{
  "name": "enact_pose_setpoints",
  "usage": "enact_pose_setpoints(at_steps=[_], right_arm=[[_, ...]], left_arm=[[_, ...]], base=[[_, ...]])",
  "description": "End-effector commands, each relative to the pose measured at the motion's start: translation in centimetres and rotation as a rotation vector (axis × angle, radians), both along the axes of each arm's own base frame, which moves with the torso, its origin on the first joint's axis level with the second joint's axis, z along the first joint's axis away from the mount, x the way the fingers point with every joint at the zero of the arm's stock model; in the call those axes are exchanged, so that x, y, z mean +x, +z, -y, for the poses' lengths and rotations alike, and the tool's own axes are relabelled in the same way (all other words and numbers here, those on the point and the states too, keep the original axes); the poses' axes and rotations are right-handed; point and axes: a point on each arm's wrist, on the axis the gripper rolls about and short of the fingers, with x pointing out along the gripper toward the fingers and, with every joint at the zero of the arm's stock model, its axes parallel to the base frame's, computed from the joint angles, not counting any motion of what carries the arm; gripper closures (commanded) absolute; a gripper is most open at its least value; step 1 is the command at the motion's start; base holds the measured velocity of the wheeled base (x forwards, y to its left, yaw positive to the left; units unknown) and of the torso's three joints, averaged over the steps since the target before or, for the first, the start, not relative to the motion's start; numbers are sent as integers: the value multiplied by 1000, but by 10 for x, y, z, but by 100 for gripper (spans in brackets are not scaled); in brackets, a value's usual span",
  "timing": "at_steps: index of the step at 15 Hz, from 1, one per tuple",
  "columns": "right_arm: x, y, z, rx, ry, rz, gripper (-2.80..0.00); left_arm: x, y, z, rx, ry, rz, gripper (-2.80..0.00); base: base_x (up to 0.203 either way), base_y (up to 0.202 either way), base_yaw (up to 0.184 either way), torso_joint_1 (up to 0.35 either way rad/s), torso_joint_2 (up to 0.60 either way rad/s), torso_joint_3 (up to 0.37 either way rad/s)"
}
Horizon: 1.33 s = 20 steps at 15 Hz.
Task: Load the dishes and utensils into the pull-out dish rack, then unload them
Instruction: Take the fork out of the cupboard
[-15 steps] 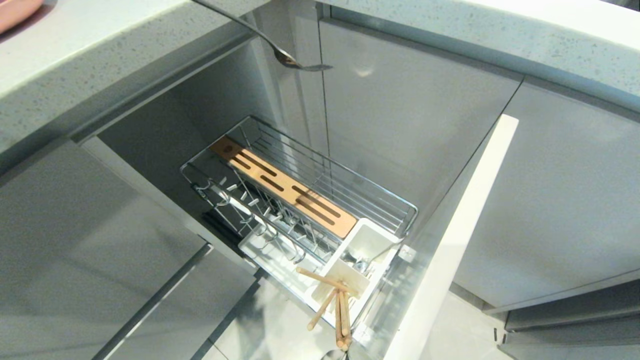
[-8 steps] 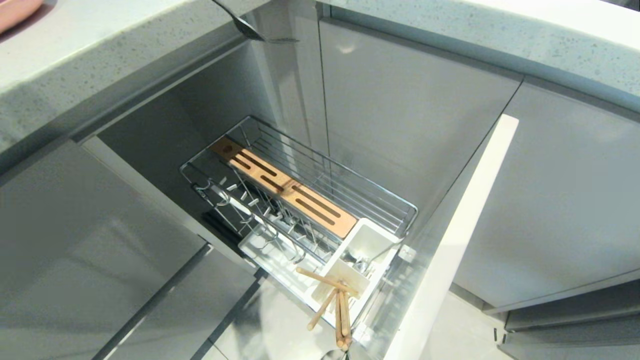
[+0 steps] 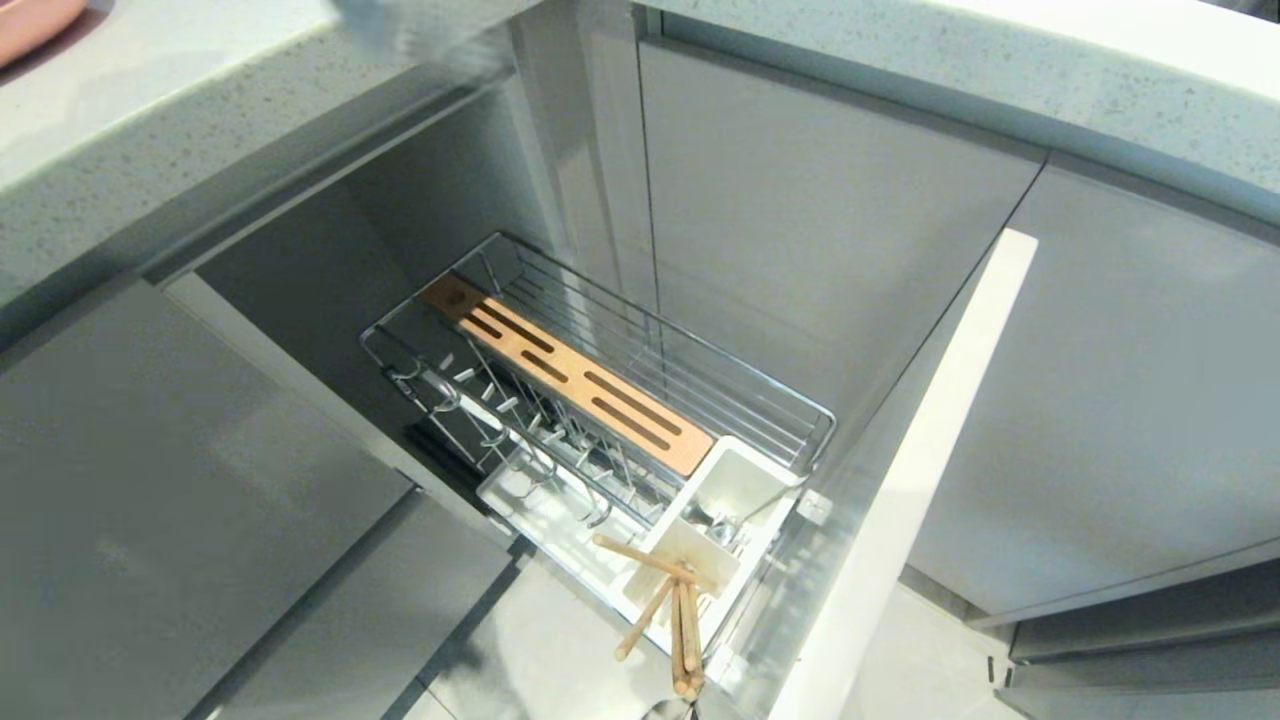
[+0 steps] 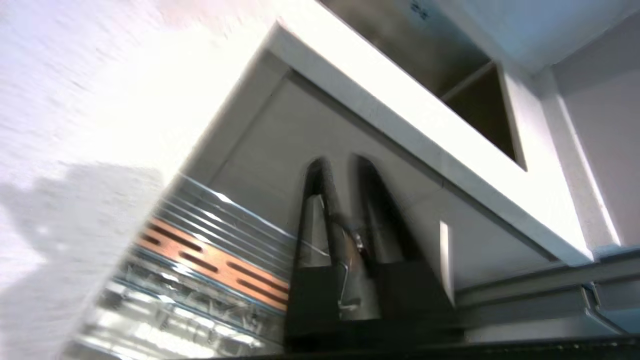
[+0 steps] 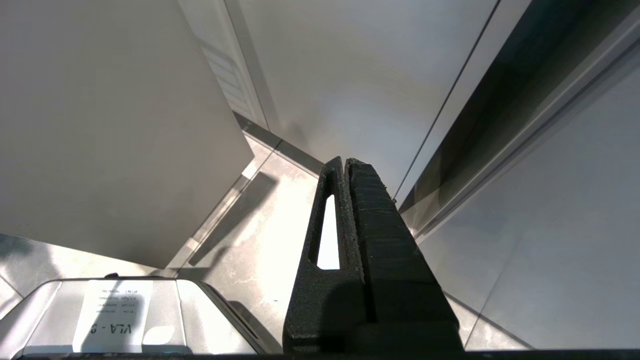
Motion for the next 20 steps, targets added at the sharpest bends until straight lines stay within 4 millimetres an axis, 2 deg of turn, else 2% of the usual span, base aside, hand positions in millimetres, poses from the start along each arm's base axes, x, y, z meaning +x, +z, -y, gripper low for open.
enact_pose_setpoints(at_steps=[1, 7, 10, 14, 18, 20], right_arm=[[0, 0, 0, 0, 0, -2, 0], [0, 0, 0, 0, 1, -2, 0], [0, 0, 0, 0, 0, -1, 0], [0, 0, 0, 0, 0, -1, 0], [0, 0, 0, 0, 0, -1, 0], [0, 0, 0, 0, 0, 0, 0]], left_arm=[[-8, 2, -15, -18, 42, 27, 0], [-22, 7, -36, -16, 102, 108, 0], [-31, 8, -46, -10, 200, 141, 0], [-50, 10, -56, -16, 412, 199, 0], [-75, 22, -56, -134, 656, 350, 0], [-81, 26, -54, -197, 781, 407, 0]], base=[[0, 0, 0, 0, 0, 0], [0, 0, 0, 0, 0, 0], [0, 0, 0, 0, 0, 0], [0, 0, 0, 0, 0, 0], [0, 0, 0, 0, 0, 0], [0, 0, 0, 0, 0, 0]])
